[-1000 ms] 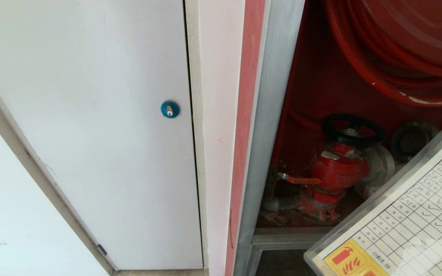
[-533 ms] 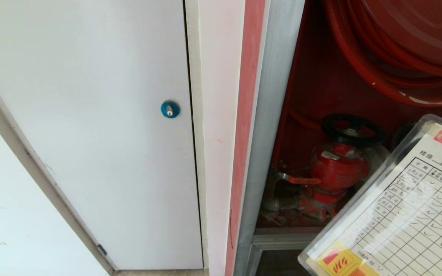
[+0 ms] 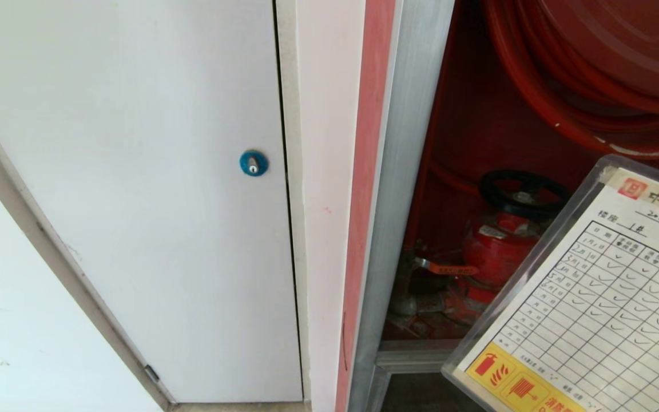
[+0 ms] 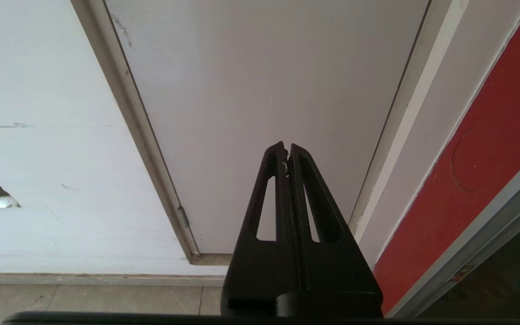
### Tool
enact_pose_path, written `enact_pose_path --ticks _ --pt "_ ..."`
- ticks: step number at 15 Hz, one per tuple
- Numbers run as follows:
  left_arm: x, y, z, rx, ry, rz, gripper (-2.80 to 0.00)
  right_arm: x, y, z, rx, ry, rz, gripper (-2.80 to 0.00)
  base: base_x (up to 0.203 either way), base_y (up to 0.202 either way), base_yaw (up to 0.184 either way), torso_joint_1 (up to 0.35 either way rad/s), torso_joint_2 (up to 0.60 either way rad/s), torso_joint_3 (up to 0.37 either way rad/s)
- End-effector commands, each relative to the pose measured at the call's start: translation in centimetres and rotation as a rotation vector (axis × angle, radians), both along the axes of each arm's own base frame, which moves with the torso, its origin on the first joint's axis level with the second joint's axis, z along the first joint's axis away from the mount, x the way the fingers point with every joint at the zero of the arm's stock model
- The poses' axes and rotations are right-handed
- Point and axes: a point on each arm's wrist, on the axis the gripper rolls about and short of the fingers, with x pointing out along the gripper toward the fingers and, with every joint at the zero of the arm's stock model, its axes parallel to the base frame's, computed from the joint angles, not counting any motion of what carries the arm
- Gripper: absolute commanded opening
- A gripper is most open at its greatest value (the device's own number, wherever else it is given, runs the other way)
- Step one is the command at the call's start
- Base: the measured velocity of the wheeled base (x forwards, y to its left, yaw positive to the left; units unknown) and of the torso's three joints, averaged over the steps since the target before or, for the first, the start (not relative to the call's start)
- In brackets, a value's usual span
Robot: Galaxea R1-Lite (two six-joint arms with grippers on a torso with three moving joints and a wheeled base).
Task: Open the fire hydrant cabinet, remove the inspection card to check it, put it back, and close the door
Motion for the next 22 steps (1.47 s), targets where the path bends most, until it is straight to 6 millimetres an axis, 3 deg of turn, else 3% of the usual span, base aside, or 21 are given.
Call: enact_pose_path --ticks 1,13,22 --pt "0.0 0.0 0.0 0.000 0.002 0.001 -2.80 1.3 -0.1 0.5 -0.021 0.001 0.025 -2.80 0.000 0.000 0.000 0.000 0.00 0.000" --pt "0.0 0.0 0.0 0.000 0.000 0.001 -2.80 5.3 0.5 3.5 -0.139 -0.139 0.193 -2.80 0.000 0.000 0.000 0.000 0.00 0.000" --pt "0.0 0.0 0.0 0.000 0.003 0.001 -2.80 8.8 4.9 6.3 -0.213 -0.194 0.320 -2.80 0.000 0.000 0.000 0.000 0.00 0.000"
